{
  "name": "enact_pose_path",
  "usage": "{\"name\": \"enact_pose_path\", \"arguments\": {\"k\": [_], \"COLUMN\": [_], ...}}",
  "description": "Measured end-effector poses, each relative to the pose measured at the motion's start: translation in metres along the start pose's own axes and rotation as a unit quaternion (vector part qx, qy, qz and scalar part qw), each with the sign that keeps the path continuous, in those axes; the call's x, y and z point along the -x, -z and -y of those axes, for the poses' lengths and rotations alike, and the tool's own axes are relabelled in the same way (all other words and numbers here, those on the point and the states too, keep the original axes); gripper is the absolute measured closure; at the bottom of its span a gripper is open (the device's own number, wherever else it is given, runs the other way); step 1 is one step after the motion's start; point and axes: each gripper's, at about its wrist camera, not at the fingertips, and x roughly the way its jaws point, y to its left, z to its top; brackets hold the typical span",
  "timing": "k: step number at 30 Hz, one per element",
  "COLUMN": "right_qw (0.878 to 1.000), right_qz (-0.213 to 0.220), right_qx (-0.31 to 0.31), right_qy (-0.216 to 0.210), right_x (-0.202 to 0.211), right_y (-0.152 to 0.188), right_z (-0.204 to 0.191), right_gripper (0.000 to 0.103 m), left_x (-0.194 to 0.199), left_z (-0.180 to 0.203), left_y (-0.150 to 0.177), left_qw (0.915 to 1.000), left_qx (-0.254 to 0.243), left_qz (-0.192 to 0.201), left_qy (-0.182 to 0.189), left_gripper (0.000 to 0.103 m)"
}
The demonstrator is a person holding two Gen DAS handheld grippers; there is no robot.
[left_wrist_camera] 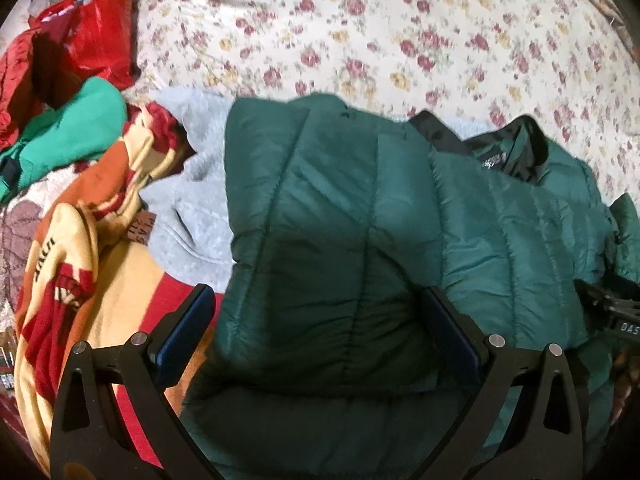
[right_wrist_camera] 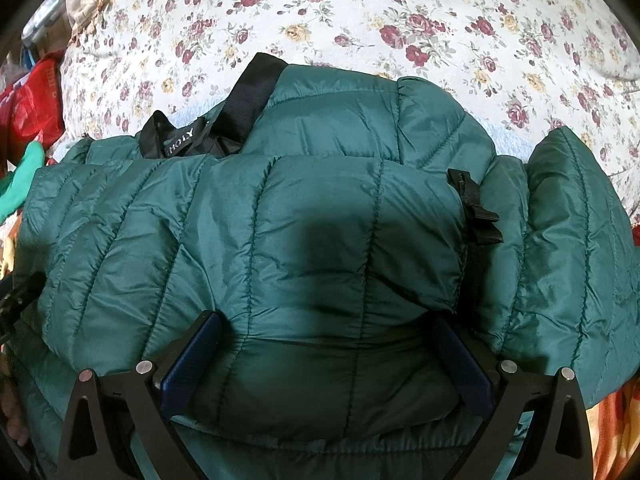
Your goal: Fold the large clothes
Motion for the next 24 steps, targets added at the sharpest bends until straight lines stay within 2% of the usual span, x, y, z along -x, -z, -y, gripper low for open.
{"name": "enact_pose_path", "arguments": {"k": [2, 7, 10, 16, 20, 24], "right_qw": [1.000, 0.997, 0.993, 0.986, 0.978, 0.963], "right_qz": [0.005, 0.071, 0.111, 0.140, 0.144, 0.139], "right_qx": [-0.006, -0.039, -0.043, -0.036, -0.046, -0.045], "right_qy": [-0.003, -0.017, 0.000, 0.084, 0.140, 0.228], "right_x": [0.004, 0.052, 0.094, 0.165, 0.200, 0.222], "right_y": [-0.002, -0.008, -0.006, 0.015, 0.047, 0.085], "right_z": [0.002, 0.014, 0.026, 0.071, 0.119, 0.163], "right_gripper": [0.000, 0.000, 0.000, 0.000, 0.000, 0.000], "left_x": [0.012, 0.054, 0.071, 0.084, 0.079, 0.066], "left_z": [-0.004, -0.017, -0.020, -0.014, -0.013, -0.011], "left_y": [0.001, 0.006, 0.009, 0.038, 0.056, 0.059], "left_qw": [0.9998, 0.9980, 0.9983, 0.9983, 0.9985, 0.9988], "left_qx": [0.007, 0.015, 0.008, -0.044, -0.048, -0.047], "left_qz": [0.017, 0.059, 0.054, 0.037, 0.027, 0.009], "left_qy": [0.005, 0.016, 0.021, 0.007, 0.010, 0.004], "left_gripper": [0.001, 0.001, 0.001, 0.001, 0.001, 0.001]}}
